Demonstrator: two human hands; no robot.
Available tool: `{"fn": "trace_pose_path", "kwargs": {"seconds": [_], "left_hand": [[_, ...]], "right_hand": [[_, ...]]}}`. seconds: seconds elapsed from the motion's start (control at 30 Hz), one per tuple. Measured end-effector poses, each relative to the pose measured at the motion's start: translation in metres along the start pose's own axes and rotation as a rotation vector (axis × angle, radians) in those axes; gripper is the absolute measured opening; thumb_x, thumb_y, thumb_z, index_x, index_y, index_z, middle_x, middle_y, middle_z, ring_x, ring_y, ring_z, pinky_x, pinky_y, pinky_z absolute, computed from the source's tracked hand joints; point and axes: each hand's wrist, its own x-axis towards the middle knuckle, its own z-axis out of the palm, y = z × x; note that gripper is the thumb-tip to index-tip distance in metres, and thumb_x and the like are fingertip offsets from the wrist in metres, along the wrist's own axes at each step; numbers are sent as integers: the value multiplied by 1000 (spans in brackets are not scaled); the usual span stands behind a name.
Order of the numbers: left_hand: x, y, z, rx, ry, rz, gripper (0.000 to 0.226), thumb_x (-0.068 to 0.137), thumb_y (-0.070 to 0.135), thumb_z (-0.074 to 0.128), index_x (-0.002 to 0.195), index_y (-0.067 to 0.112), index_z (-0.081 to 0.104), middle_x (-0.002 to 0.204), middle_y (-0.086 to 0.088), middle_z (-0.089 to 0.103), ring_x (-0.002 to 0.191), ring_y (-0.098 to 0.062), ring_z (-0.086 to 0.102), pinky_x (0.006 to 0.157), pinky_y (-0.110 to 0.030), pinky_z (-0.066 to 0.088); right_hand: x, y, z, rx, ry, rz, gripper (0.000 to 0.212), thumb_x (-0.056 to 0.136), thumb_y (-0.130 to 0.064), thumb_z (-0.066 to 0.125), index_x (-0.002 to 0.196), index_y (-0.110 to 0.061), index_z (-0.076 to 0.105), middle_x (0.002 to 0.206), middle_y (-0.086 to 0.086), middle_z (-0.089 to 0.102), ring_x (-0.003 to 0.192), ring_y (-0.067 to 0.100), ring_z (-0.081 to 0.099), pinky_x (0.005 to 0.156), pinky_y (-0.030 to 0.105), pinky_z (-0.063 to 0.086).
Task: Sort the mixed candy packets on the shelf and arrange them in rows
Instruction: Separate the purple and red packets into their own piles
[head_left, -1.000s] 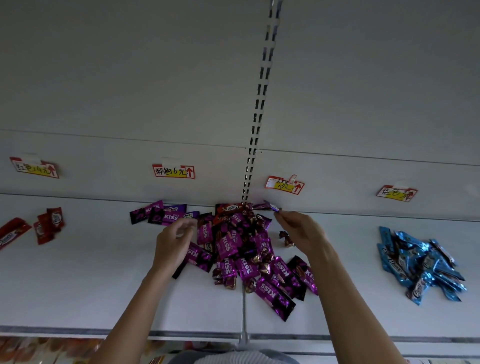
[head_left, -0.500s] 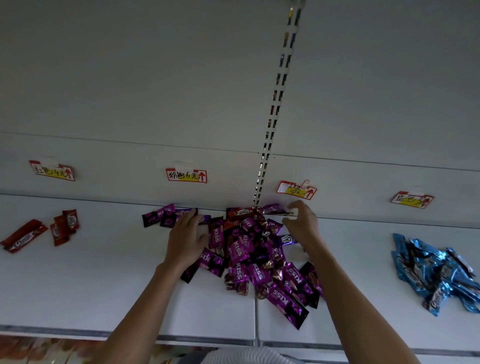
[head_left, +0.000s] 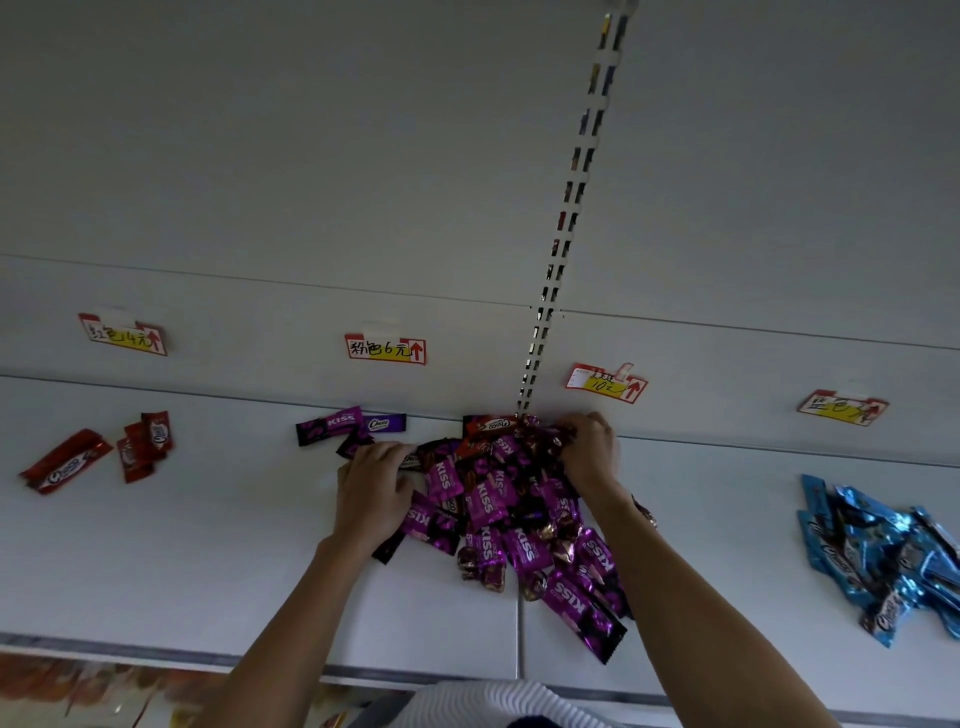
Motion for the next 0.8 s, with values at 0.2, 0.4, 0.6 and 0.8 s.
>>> {"fn": "trace_pose_path", "kwargs": {"seconds": [0.2, 0.4, 0.6, 0.8], "left_hand": [[1, 3, -2, 40, -23, -28, 40, 89, 17, 54, 128, 21, 52, 129, 2, 52, 124, -20, 40, 100, -40, 33], [-1, 5, -3, 19, -27, -36, 40, 87, 19, 55, 127, 22, 53, 128, 2, 53, 123, -20, 41, 99, -39, 34], [-2, 7, -5, 5, -28, -46, 39, 87, 21, 56, 126, 22, 53, 127, 2, 53, 122, -20, 41, 97, -38, 31], [-1, 8, -7, -20, -43, -63, 39, 88, 20, 56, 127, 21, 53, 128, 1, 53, 123, -20, 40, 99, -38, 30]], "right_hand": [[2, 1, 0, 0, -8, -59, 31, 86, 8, 52, 112, -2, 66, 114, 16, 58, 99, 30, 56, 85, 31, 46], [-7, 9, 7, -138, 0, -33, 35, 86, -5, 55, 120, -12, 56, 126, 8, 52, 117, 26, 43, 98, 40, 33], [3, 10, -2, -4, 61, 7, 24, 87, 6, 49, 108, -3, 58, 111, 15, 62, 105, 29, 52, 83, 34, 41], [3, 8, -7, 107, 102, -13, 28, 83, 13, 48, 103, 1, 63, 106, 17, 64, 99, 29, 57, 79, 31, 43]]}}
